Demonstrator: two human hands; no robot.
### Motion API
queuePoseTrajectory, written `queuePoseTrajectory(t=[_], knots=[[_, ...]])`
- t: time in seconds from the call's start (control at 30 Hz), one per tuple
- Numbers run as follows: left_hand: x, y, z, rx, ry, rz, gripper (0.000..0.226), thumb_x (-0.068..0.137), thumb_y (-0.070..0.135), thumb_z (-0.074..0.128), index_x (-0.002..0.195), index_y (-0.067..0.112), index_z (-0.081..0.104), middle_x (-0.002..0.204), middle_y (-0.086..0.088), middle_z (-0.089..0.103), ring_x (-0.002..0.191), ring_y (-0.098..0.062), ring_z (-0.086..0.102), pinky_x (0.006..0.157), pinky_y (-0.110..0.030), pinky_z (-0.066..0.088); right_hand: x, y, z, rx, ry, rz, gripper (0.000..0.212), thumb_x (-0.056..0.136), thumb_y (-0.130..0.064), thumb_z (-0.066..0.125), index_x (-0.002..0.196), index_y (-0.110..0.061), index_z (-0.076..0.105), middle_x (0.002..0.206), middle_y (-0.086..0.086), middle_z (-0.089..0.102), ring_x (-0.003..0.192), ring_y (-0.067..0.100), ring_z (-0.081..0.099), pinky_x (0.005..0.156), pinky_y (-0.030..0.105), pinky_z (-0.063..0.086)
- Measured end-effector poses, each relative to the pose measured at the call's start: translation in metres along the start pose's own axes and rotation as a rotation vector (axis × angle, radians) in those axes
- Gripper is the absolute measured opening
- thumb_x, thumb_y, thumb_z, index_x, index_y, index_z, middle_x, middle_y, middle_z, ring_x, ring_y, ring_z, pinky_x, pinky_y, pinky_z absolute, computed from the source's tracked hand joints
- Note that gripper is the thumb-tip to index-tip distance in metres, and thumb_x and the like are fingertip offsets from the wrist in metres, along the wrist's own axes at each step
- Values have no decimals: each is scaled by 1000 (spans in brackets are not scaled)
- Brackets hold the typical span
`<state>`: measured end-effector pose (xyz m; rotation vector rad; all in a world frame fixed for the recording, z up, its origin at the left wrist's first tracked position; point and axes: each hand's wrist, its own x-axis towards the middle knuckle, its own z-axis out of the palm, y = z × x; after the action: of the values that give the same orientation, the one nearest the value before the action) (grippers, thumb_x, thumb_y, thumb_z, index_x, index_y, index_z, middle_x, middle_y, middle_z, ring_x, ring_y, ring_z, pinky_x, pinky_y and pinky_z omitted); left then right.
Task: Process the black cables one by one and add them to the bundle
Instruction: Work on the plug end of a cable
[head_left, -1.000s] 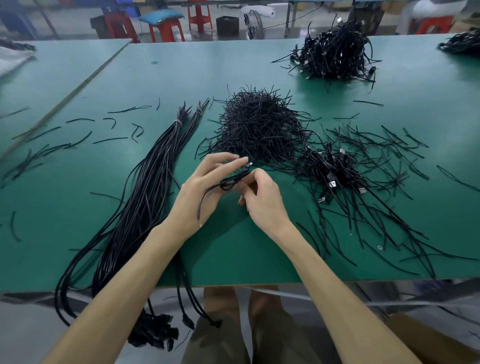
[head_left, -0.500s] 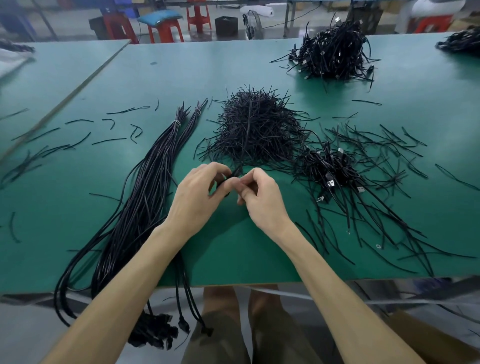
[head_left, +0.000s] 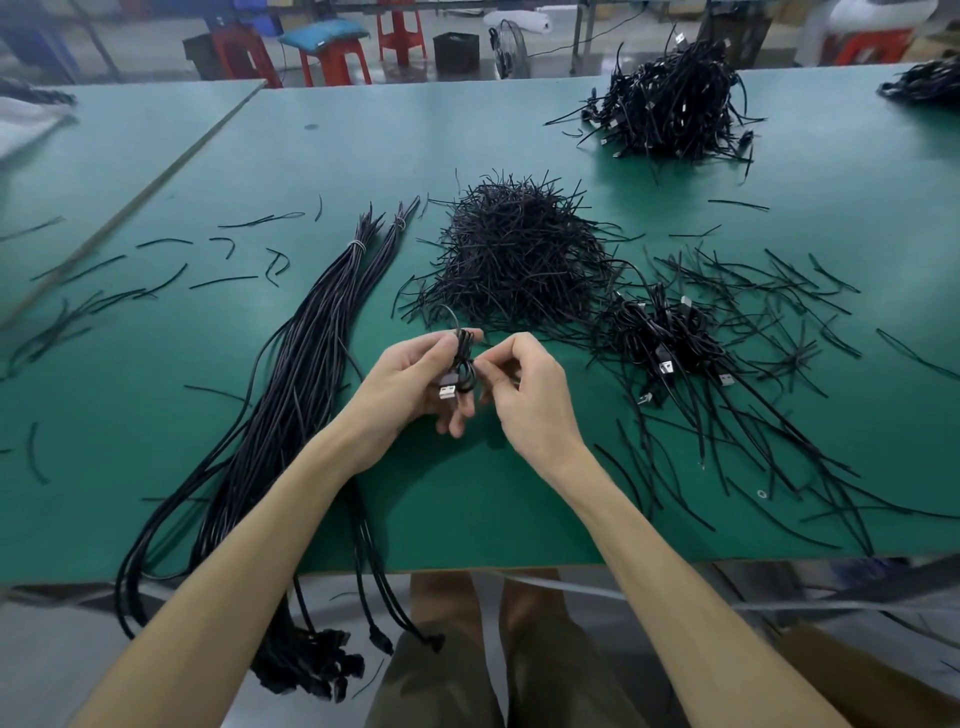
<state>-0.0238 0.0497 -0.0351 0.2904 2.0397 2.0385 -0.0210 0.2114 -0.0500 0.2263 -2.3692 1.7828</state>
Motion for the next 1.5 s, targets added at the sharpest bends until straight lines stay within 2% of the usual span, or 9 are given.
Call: queuePoseTrajectory(t=[0.1, 0.27, 0.53, 0.7, 0.97, 1.07, 1.17, 1.3, 1.5], knots=[[0, -2, 0, -5, 31, 19, 35, 112, 28, 39, 140, 18, 57, 77, -13, 65, 60, -27, 59, 55, -29, 47, 0, 2, 0, 44, -10, 15, 12, 98, -8, 63, 87, -8, 61, 78, 7, 69, 66, 15, 65, 64, 23, 49], [2, -8, -4, -11, 55, 40, 36, 100, 25, 66, 135, 23, 61, 85, -8, 61, 69, -21, 55, 57, -30, 49, 0, 5, -1, 59, -1, 52, 11, 99, -16, 65, 89, -11, 64, 69, 2, 67, 57, 8, 59, 58, 20, 43], [4, -14, -5, 0, 160, 108, 35, 92, 16, 71, 127, 18, 65, 80, -6, 65, 71, -23, 61, 57, -29, 49, -1, 3, -2, 136, 9, 55, 6, 99, -22, 65, 99, -16, 66, 86, -3, 70, 61, 11, 64, 59, 26, 48], [3, -12, -4, -10, 119, 162, 23, 95, 16, 68, 111, 29, 77, 98, -10, 76, 68, -21, 66, 55, -25, 48, 0, 0, -4, 308, 42, 86, 12, 100, -27, 64, 110, -19, 62, 95, -2, 68, 64, 12, 64, 52, 26, 48], [5, -16, -4, 46, 158, 137, 20, 94, 20, 74, 113, 15, 77, 80, -3, 72, 71, -19, 62, 53, -25, 47, 0, 1, -4, 322, 28, 91, 12, 100, -24, 65, 107, -15, 65, 88, -2, 71, 63, 12, 64, 52, 26, 47], [6, -16, -5, -2, 177, 116, 29, 90, 25, 78, 114, 9, 72, 90, -9, 76, 68, -20, 65, 54, -25, 49, 0, 1, -4, 307, 35, 97, 11, 98, -18, 67, 106, -22, 62, 90, -2, 71, 61, 12, 65, 53, 26, 48], [5, -14, -6, -44, 173, 126, 27, 86, 27, 80, 108, 11, 74, 89, -10, 76, 70, -21, 66, 55, -24, 49, -1, -1, -2, 235, 94, 60, 21, 95, -14, 70, 108, -20, 54, 99, -1, 64, 66, 13, 66, 62, 27, 49], [3, -9, -8, -115, 187, 118, 22, 85, 27, 80, 104, 17, 80, 90, -8, 76, 72, -17, 66, 56, -23, 49, -7, -8, -1, -66, 129, -186, 36, 92, -11, 73, 121, -20, 53, 122, -2, 43, 83, 7, 58, 77, 17, 48], [-9, -2, -13, 29, 127, 108, 23, 89, 29, 75, 105, 13, 79, 98, -14, 77, 75, -16, 63, 64, -24, 52, -13, -25, -23, -406, 81, -414, 41, 92, -11, 72, 128, -22, 55, 129, -5, 39, 83, 10, 56, 65, 32, 55]])
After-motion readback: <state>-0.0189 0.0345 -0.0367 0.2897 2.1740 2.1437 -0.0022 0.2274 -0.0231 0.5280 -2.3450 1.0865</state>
